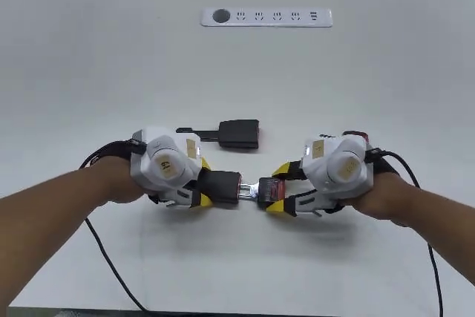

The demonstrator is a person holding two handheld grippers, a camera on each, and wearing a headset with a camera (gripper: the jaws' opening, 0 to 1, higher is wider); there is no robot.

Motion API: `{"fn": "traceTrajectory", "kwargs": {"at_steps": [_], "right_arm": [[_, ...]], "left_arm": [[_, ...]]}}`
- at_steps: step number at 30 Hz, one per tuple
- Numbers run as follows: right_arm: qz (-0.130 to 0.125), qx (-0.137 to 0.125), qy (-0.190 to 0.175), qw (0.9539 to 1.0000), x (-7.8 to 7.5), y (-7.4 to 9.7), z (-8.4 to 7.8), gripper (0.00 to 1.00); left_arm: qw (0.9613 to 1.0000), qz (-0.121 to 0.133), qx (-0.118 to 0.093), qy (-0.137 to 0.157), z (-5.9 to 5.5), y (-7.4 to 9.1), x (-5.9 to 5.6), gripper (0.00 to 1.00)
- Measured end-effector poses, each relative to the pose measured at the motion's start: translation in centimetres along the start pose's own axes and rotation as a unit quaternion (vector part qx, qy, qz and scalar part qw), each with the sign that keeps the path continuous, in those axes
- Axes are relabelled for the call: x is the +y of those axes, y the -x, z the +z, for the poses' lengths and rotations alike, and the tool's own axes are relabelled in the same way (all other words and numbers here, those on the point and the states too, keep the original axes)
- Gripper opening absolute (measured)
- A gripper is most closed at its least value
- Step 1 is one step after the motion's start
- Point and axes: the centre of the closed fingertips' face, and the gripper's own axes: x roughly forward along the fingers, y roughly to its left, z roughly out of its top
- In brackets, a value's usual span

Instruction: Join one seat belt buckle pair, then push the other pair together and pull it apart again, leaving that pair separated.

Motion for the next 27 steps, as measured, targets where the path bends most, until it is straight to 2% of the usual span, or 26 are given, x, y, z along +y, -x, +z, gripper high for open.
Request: {"fn": "traceTrajectory", "kwargs": {"at_steps": [1,2,8,14,27], "right_arm": [[0.001,-0.001,0.001,1.0000,0.0,-0.2,0.2,0.35],[0.003,0.009,0.001,1.0000,0.0,-0.3,0.1,0.35],[0.002,0.007,-0.009,0.9999,-0.1,-0.3,0.0,0.34],[-0.005,0.007,-0.004,1.0000,0.0,-0.7,0.4,0.33],[-0.003,0.004,-0.011,0.9999,0.0,-1.7,1.4,0.33]], "left_arm": [[1.0000,0.000,0.001,0.000,0.0,0.0,0.0,0.35],[1.0000,-0.001,0.002,-0.001,0.0,0.0,0.0,0.35],[1.0000,-0.002,0.000,-0.002,0.0,0.0,0.0,0.34],[0.9998,-0.008,0.011,-0.015,-0.1,0.0,-0.1,0.34],[0.9998,-0.010,0.006,-0.018,-0.2,0.0,-0.1,0.33]]}}
